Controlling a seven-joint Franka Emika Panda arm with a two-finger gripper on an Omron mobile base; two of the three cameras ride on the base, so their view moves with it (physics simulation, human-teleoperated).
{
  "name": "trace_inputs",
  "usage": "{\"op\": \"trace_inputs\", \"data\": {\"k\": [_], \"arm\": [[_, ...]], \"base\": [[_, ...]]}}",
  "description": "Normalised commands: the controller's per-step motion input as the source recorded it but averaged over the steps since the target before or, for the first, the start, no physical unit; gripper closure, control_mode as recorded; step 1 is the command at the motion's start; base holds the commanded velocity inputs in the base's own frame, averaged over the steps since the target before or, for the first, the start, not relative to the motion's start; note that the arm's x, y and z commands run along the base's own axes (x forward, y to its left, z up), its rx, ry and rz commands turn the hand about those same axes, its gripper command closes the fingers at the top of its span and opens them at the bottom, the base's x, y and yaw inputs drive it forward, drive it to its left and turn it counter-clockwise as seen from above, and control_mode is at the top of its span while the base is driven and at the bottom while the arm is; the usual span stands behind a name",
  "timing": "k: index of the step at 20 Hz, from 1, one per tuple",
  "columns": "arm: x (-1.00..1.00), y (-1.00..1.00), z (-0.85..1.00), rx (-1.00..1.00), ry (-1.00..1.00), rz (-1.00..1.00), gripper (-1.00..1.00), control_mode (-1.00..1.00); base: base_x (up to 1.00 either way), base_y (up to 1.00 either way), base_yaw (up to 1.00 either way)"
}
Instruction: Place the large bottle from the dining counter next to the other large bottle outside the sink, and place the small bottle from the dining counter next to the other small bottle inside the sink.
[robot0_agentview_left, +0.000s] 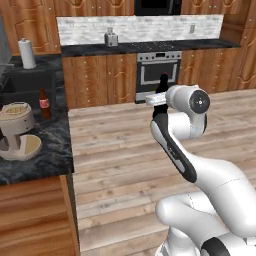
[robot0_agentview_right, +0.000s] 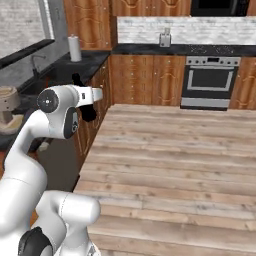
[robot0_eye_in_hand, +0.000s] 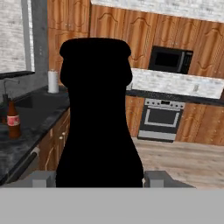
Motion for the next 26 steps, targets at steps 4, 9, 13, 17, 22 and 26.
{"op": "trace_inputs", "data": {"k": [4,9,13,17,22,26], "arm": [[0.00,0.00,0.00,0.00,0.00,0.00,1.00,1.00],[0.00,0.00,0.00,0.00,0.00,0.00,1.00,1.00],[0.00,0.00,0.00,0.00,0.00,0.00,1.00,1.00],[0.00,0.00,0.00,0.00,0.00,0.00,1.00,1.00],[0.00,0.00,0.00,0.00,0.00,0.00,1.00,1.00],[0.00,0.00,0.00,0.00,0.00,0.00,1.00,1.00]], "base": [[0.05,0.00,0.25],[0.11,-0.02,0.24],[0.28,0.00,0.24],[0.27,0.00,0.24],[0.26,0.00,0.24],[0.27,0.00,0.24]]}}
